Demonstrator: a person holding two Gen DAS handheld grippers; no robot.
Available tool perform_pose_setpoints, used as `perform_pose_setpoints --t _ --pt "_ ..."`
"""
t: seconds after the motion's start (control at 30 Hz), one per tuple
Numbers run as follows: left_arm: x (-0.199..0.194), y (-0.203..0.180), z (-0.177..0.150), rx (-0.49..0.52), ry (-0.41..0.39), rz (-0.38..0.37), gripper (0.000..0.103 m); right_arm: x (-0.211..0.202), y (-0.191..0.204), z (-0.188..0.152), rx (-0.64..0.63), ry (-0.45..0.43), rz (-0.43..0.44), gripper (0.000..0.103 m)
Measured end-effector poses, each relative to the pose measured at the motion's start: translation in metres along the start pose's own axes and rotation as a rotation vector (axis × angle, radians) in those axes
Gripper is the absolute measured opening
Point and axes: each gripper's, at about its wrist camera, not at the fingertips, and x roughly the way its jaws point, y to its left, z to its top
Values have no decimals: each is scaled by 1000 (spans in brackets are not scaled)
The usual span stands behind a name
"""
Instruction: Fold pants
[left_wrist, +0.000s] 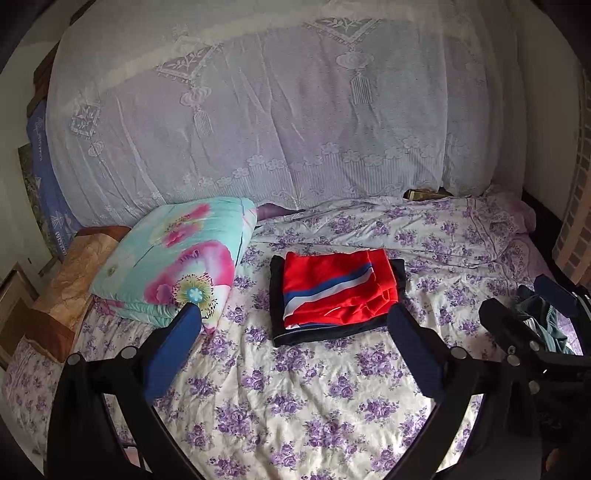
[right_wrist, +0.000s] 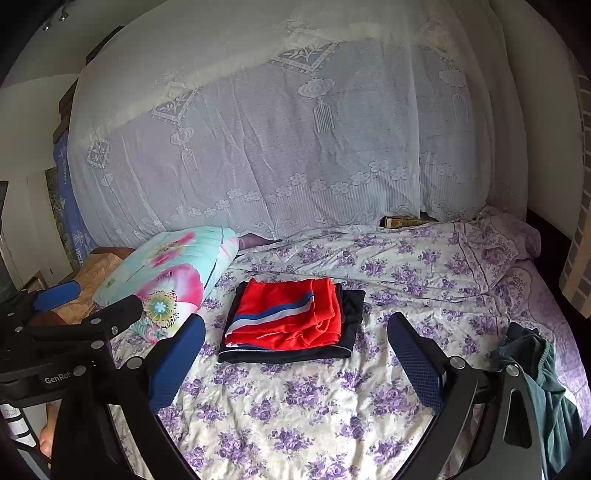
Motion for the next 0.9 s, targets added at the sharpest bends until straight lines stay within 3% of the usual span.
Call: perform_pose_setpoints --t 0.9 --pt "-5 -3 -3 -1 -11 9 98 -3 1 0 10 0 3 99"
